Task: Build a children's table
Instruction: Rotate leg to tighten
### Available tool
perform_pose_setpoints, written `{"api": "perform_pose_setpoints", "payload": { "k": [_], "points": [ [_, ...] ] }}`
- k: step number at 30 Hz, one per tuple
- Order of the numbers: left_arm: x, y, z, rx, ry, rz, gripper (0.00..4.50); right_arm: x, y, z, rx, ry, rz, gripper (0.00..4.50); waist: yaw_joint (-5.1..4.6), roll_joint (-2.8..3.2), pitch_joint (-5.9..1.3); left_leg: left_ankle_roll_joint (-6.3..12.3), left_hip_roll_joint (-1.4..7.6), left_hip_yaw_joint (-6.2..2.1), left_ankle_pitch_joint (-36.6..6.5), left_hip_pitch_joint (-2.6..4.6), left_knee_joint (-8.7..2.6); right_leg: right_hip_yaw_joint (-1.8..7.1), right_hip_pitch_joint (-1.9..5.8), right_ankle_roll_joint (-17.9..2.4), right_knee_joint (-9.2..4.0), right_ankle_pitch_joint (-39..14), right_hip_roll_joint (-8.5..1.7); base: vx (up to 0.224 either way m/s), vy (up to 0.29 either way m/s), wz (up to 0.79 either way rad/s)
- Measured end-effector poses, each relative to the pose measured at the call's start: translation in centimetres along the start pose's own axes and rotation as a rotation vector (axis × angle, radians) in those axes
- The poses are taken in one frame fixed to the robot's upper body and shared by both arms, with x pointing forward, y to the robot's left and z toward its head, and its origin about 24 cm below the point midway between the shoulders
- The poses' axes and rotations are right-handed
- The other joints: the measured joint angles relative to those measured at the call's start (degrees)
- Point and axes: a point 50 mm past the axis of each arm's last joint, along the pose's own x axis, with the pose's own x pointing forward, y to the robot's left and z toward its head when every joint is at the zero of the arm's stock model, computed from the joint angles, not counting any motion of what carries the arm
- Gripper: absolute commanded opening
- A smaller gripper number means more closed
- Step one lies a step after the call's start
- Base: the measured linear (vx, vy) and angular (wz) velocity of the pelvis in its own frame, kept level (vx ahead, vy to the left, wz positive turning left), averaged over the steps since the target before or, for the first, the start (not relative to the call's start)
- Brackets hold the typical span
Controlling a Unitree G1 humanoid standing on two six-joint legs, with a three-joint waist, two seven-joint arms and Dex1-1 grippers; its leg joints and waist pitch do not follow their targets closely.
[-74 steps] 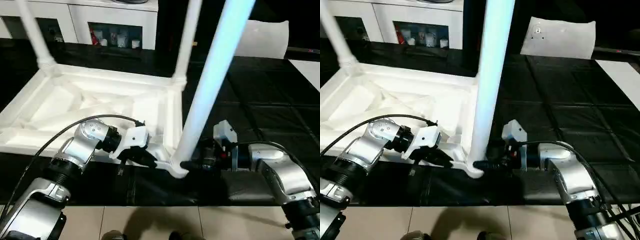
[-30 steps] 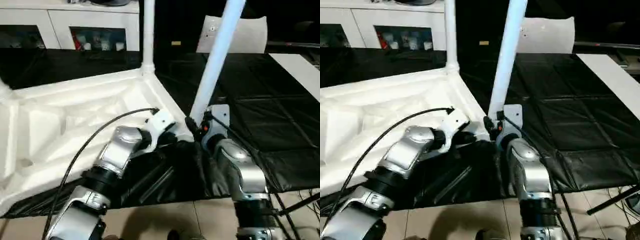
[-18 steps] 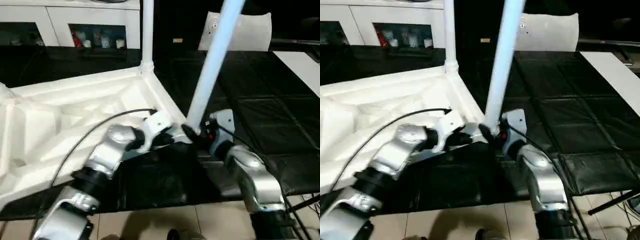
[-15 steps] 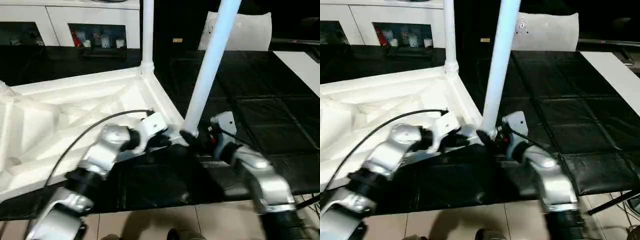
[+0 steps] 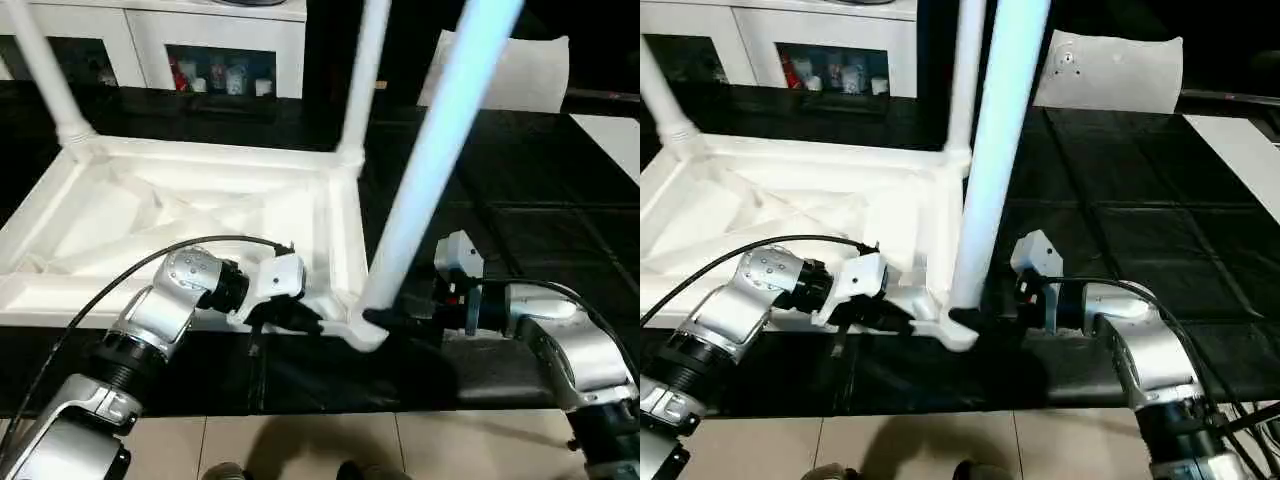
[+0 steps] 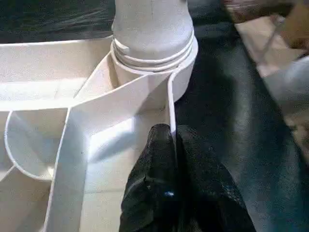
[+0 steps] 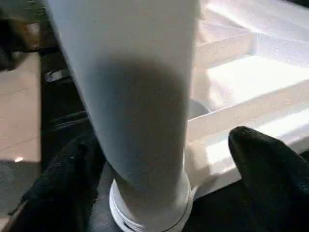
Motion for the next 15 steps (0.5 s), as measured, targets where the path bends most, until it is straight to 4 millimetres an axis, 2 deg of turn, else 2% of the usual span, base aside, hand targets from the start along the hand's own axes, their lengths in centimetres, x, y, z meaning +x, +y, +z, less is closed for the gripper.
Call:
{"api": "perform_pose_setpoints", "payload": {
  "k": [6,8,10,12,15],
  "points": [
    [-0.3,0.0,0.1,0.031,0.018,-0.067,0.00,0.5,0.1,0.1,-0.005,0.016,0.129,3.45,0.51,-0.02,0.01,0.00,0.02,0.00,0.0,0.00,0.05,-0.02,0.02,0.0,0.04,0.0,0.00,0.000,0.000,0.00],
    [-0.3,0.0,0.0,0.036,0.017,-0.075,0.00,0.6,0.2,0.0,-0.003,0.019,0.151,3.14,0.70,-0.02,0.01,0.00,0.02,0.00,0.0,0.00,0.06,-0.02,0.03,0.0,0.04,0.0,0.00,0.000,0.000,0.00],
    [-0.3,0.1,0.0,0.039,0.018,-0.079,0.00,0.8,0.2,0.2,-0.007,0.023,0.171,3.09,0.75,-0.02,0.01,0.00,0.03,0.00,0.0,0.01,0.06,-0.02,0.03,0.0,0.05,0.0,0.00,0.000,0.000,0.00],
    [-0.3,0.1,0.0,0.037,0.018,-0.082,0.00,1.0,0.2,0.4,-0.015,0.028,0.191,2.77,0.79,-0.02,0.01,0.00,0.04,0.00,0.0,0.04,0.06,-0.03,0.03,0.0,0.08,0.0,0.01,0.000,0.000,0.00],
    [-0.3,0.1,0.0,0.038,0.018,-0.088,0.00,1.2,0.4,0.5,-0.012,0.029,0.218,2.64,0.91,-0.02,0.01,-0.01,0.06,0.00,0.0,0.03,0.05,-0.04,0.03,0.0,0.07,0.0,0.02,0.000,0.000,0.00]
  ]
}}
